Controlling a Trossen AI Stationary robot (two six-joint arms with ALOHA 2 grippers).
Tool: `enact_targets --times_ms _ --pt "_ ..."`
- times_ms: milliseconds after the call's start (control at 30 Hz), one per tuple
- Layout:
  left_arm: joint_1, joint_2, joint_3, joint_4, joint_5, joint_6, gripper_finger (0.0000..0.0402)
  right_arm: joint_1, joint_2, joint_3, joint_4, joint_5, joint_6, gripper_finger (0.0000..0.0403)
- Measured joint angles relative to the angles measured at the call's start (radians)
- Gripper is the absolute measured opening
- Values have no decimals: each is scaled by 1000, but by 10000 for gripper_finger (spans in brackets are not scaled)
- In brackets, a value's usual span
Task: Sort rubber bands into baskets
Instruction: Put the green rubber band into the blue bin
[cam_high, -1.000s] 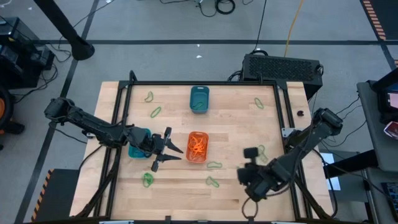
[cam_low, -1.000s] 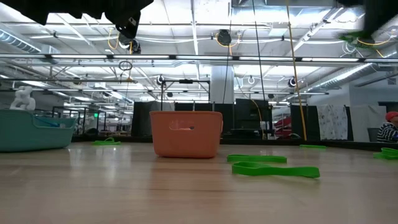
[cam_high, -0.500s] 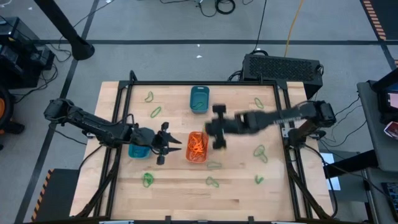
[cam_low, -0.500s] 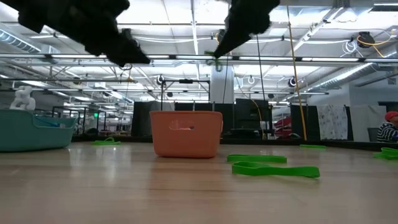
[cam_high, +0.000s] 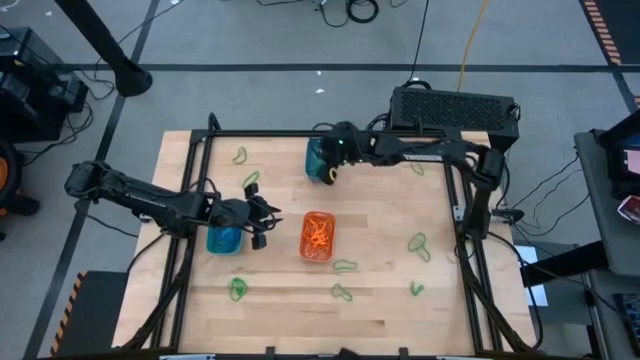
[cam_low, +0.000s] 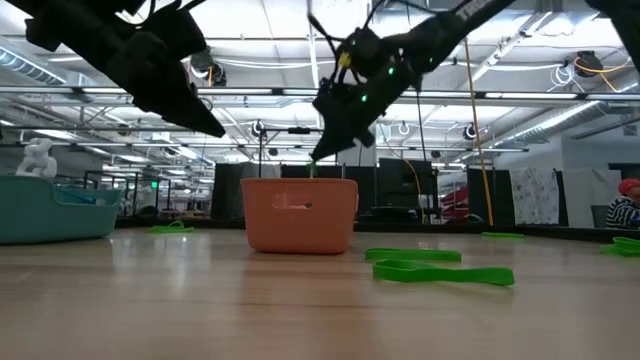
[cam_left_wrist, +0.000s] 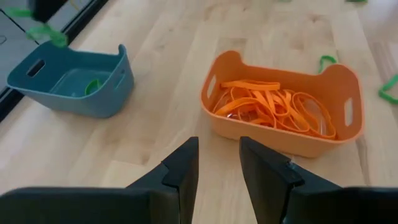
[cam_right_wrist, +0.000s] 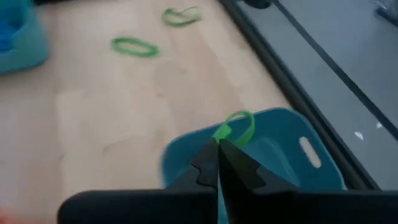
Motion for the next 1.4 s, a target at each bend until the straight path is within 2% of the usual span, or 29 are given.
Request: enact_targets --times_ms 100,300,833,1033,1167,1300,1400 --pt "5 -3 0 -3 0 0 125 -28 48 2 63 1 45 0" --pt "5 -3 0 -7 0 1 125 -49 91 1 51 1 67 14" --pt "5 -3 0 -3 0 1 125 -49 87 1 40 2 68 111" --pt "5 -3 0 -24 3 0 125 -55 -25 2 -136 2 6 133" --pt "5 -3 0 -72 7 -28 125 -49 -120 2 -292 -9 35 134" --pt "6 -3 0 -71 -19 -56 125 -18 -213 2 -456 -109 97 134" --pt "15 -3 1 -94 -102 -153 125 31 -271 2 -589 -160 157 134"
